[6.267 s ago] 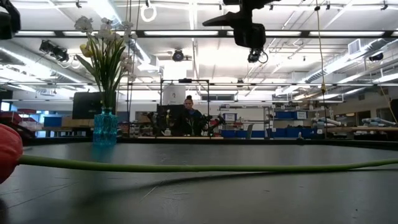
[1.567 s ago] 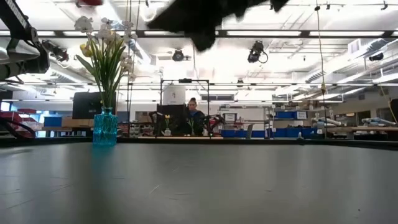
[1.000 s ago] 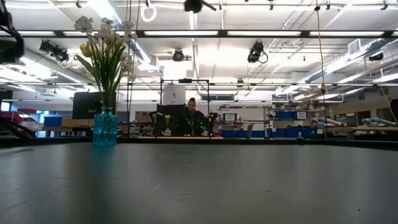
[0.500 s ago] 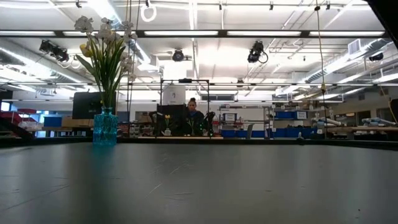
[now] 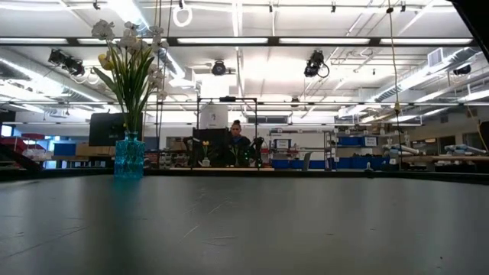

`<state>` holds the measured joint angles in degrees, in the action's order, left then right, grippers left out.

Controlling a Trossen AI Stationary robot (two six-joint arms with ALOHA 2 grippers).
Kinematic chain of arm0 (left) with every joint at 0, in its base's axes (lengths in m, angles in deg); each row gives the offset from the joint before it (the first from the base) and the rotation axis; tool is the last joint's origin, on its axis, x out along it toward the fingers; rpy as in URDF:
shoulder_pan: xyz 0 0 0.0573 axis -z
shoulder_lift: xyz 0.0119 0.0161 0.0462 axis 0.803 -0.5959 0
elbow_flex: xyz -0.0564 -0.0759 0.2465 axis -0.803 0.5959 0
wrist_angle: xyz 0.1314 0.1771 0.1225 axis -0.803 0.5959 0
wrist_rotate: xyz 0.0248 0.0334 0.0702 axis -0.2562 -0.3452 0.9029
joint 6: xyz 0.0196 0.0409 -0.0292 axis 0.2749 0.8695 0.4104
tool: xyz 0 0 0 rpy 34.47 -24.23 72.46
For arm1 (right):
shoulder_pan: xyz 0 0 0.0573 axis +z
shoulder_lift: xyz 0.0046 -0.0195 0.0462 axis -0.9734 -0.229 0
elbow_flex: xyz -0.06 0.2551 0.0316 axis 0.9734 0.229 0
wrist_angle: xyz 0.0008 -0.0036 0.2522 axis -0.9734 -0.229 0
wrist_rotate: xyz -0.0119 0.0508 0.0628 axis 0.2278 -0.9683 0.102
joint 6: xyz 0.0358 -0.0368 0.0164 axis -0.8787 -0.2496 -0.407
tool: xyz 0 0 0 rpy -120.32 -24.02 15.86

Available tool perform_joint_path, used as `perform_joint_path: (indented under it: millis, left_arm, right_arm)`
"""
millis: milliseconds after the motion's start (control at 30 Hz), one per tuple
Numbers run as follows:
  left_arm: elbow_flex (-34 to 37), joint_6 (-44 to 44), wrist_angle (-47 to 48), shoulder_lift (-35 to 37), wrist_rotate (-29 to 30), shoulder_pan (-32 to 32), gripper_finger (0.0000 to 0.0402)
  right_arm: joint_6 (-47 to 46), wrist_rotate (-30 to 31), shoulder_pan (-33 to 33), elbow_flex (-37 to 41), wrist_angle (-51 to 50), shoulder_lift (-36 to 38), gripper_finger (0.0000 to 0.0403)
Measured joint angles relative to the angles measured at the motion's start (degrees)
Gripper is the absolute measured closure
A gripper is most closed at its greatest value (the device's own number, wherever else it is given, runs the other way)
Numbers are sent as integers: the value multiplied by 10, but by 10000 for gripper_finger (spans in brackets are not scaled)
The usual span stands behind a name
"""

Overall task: Sort flowers into vase by color
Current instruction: Put the red flower into the transparent vase

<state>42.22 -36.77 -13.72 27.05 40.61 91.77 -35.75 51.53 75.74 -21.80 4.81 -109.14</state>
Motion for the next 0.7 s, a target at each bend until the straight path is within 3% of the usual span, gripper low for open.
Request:
perform_joint_path:
  millis: [333, 700]
  left_arm:
    - [-1, -3, 1, 8, -9, 2, 168]
    - [-1, -11, 3, 8, -21, 1, 163]
  right_arm:
    - [2, 0, -6, 1, 36, -1, 401]
    - [16, -4, -10, 1, 8, -1, 401]
